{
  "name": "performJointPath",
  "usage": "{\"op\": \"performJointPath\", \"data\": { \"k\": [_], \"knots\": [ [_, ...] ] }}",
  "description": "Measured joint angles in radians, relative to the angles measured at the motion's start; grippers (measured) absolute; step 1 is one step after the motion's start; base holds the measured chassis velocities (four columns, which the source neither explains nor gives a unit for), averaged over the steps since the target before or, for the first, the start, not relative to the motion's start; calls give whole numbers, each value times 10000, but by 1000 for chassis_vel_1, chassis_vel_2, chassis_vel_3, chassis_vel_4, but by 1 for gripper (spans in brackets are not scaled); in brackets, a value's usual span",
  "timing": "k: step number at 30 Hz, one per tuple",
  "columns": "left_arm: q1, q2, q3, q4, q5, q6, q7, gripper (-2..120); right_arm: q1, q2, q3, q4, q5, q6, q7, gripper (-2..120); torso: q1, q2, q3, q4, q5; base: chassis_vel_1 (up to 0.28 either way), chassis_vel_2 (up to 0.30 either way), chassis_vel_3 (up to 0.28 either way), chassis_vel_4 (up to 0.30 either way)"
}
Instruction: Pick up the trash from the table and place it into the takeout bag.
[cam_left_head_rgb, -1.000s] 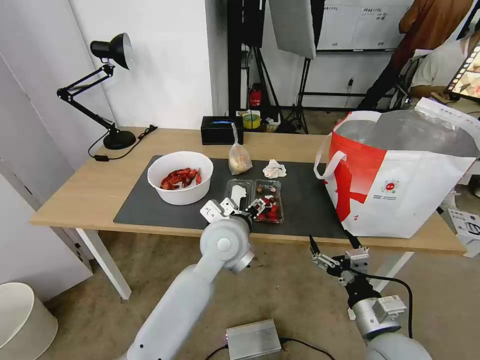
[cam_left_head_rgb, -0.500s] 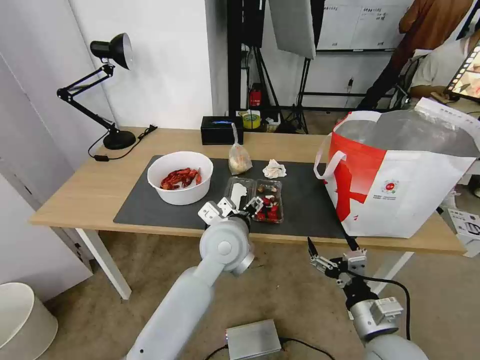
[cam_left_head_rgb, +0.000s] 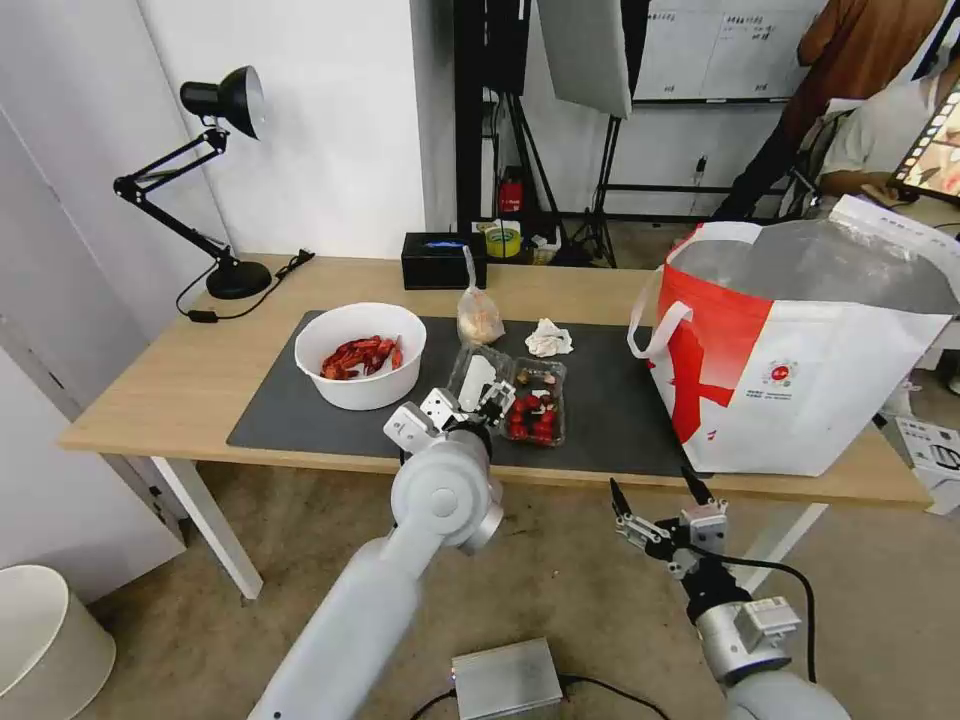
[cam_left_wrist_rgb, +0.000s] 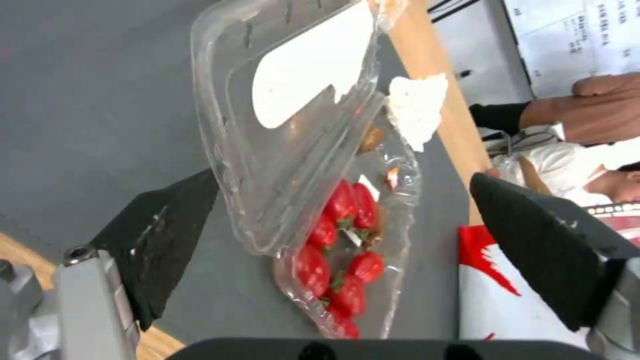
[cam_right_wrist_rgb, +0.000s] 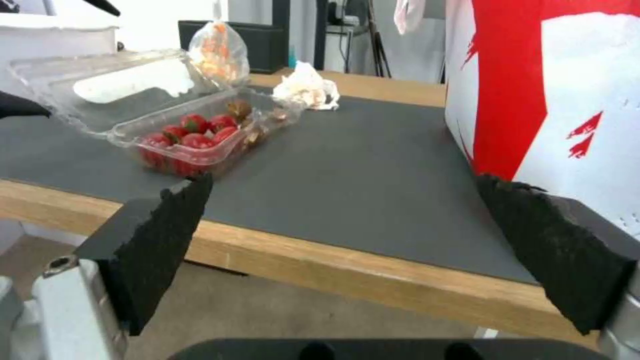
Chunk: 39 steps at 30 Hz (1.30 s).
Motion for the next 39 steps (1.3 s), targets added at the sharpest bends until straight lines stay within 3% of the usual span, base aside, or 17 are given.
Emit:
{"op": "performJointPath", "data": {
  "k": [22,39],
  "knots": [
    [81,377,287,-892,6,-260,1568,100,-54,120,-11,-22,-81,183,-76,100,0,0,0,0,0,0,0,0,0],
    [37,401,864,-999,-31,-88,1857,100,45,119,52,-40,-20,193,-73,100,0,0,0,0,0,0,0,0,0]
  ]
}}
